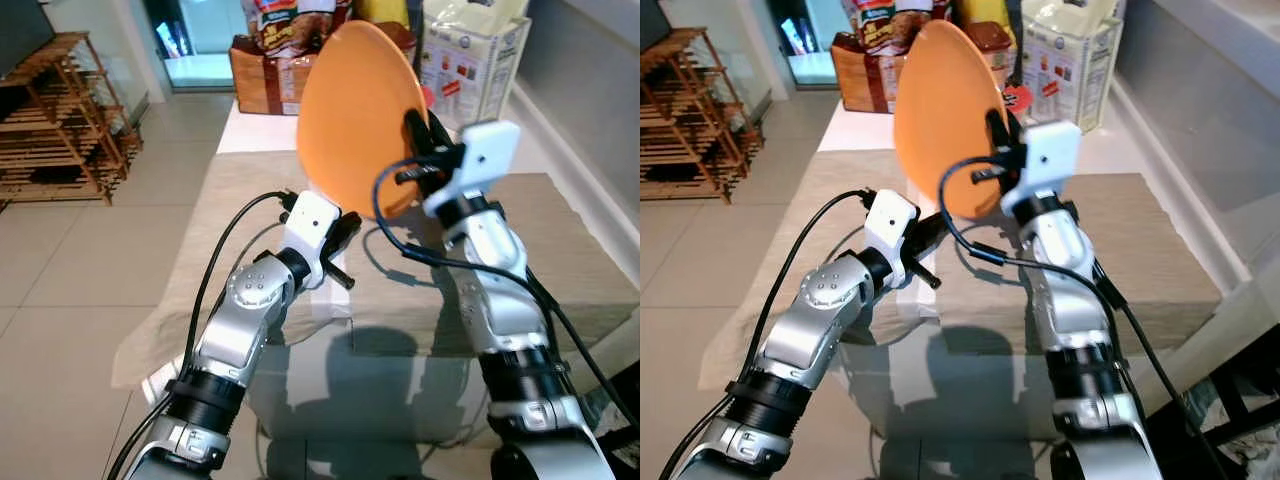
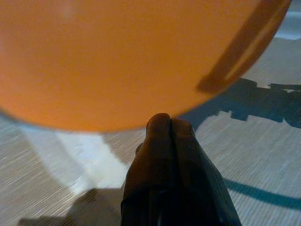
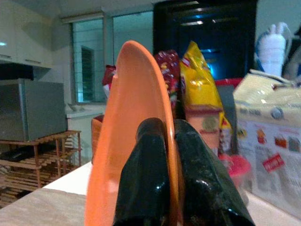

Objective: Setting the table

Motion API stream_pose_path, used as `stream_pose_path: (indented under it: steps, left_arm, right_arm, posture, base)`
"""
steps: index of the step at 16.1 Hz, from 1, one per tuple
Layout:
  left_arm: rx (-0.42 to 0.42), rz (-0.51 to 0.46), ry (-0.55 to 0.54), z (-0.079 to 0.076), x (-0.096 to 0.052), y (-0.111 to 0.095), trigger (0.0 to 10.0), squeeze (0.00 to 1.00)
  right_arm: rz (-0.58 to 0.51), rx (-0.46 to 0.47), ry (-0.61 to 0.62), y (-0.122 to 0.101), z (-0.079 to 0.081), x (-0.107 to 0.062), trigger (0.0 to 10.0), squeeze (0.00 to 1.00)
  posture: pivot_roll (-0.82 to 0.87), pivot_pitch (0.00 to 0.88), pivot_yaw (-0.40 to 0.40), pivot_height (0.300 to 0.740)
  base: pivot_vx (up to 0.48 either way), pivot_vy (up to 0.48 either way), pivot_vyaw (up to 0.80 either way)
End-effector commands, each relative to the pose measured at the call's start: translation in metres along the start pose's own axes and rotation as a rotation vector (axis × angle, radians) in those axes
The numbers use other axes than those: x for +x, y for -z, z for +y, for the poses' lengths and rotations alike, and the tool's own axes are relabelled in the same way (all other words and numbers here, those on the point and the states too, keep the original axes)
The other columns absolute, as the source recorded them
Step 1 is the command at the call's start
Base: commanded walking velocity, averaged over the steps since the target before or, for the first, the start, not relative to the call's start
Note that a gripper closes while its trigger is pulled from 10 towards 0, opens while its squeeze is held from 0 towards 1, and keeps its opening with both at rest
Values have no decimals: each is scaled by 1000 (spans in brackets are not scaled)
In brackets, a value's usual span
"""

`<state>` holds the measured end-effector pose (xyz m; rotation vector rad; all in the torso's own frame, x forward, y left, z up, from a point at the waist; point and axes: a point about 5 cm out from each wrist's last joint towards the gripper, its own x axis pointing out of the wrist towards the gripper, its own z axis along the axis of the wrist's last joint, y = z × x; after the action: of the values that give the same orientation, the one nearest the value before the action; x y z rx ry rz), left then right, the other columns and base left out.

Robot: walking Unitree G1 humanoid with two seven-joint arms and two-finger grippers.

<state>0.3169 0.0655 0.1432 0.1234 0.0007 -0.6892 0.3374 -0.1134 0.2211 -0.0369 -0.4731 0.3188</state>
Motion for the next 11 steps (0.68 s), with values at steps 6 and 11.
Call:
stream_pose_path:
  steps: [6,11]
  left_arm:
    - [-41,9,-119,9,-12,11,10000,0]
    - [-58,-17,-181,16,-19,15,10000,0]
  right_arm:
    - [-150,-154,59,-25,-14,15,0,0]
    - [-226,-254,130,-37,-26,14,0,0]
  posture:
    - [-78,0,57,736]
    - [-84,0,60,736]
  base:
    - [0,0,0]
    - [0,0,0]
